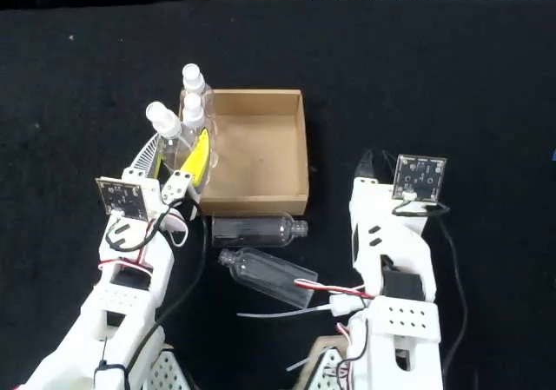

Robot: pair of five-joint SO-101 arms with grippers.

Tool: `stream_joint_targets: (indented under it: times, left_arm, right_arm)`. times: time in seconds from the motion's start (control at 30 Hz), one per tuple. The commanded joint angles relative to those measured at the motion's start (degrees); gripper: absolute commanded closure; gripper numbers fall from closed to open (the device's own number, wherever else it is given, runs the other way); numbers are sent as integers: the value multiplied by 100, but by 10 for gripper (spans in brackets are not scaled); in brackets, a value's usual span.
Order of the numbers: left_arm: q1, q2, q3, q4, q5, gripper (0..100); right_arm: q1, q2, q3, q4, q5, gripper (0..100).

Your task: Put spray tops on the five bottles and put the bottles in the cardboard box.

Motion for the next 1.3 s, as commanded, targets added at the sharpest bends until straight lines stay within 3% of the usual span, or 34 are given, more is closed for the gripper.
stream_joint_targets:
  times: [0.0, 0.93, 1.27]
  left_arm:
    - [13, 18, 13, 0, 62, 942]
    - [4, 62, -66, 26, 53, 942]
    - [4, 1319, -637, -35, 62, 942]
  right_arm:
    - [-79, 84, -22, -9, 53, 946]
    - [-79, 84, -4, -18, 62, 946]
    - [-79, 84, -4, -18, 62, 946]
